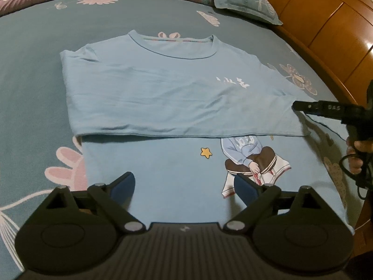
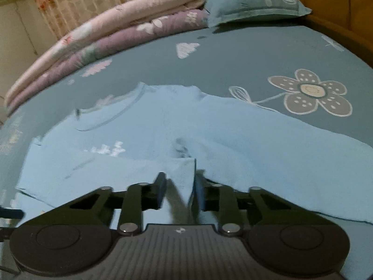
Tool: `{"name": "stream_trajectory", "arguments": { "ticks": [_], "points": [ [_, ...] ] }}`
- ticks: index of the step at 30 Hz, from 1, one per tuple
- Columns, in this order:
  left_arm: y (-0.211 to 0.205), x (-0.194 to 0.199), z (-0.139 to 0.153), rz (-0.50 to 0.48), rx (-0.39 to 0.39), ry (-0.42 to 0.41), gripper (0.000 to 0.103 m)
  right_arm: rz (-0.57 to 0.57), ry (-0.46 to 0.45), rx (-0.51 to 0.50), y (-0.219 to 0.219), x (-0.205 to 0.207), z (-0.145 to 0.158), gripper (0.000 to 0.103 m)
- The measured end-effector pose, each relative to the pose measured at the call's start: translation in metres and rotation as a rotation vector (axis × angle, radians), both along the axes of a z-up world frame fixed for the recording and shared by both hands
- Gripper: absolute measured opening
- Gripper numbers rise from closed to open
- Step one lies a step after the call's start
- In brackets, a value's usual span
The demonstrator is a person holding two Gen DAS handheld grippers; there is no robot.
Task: Fold clothes
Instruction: 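Move the right gripper to the shirt side edge and close on it, then lift the gripped shirt side with the right gripper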
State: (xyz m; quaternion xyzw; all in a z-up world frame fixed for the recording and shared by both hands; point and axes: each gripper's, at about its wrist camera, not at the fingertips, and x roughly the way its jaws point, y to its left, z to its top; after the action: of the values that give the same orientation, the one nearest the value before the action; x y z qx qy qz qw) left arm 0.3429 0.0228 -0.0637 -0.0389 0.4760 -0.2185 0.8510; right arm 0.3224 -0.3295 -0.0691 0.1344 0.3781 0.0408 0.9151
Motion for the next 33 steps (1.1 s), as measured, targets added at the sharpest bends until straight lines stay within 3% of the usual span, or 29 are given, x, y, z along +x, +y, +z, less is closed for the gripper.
{"name": "stream_trajectory", "arguments": {
  "ticks": [5, 10, 17, 25, 29, 33],
  "points": [
    [0.000, -0.001, 0.000, 0.003, -0.003, 0.000, 0.092, 0.035, -0.047, 0.046, -0.002, -0.009, 0.004, 0.030],
    [-0.003, -0.001, 0.001, 0.001, 0.010, 0.003, 0.093, 0.016, -0.002, 0.127, -0.014, -0.016, -0.011, 0.030],
    [-0.005, 0.001, -0.001, -0.010, 0.018, 0.002, 0.095, 0.051, -0.062, 0.204, -0.020, -0.024, -0.008, 0.030],
    [-0.006, -0.001, -0.002, -0.015, 0.018, -0.007, 0.096, 0.077, 0.006, 0.259, -0.021, -0.025, -0.021, 0.028],
    [-0.006, 0.001, -0.001, -0.002, 0.012, -0.004, 0.096, 0.036, 0.039, 0.229, -0.023, -0.020, -0.026, 0.005],
    [-0.004, 0.000, 0.002, 0.006, 0.004, -0.006, 0.096, 0.033, 0.056, 0.226, -0.021, -0.021, -0.017, 0.004]
  ]
}}
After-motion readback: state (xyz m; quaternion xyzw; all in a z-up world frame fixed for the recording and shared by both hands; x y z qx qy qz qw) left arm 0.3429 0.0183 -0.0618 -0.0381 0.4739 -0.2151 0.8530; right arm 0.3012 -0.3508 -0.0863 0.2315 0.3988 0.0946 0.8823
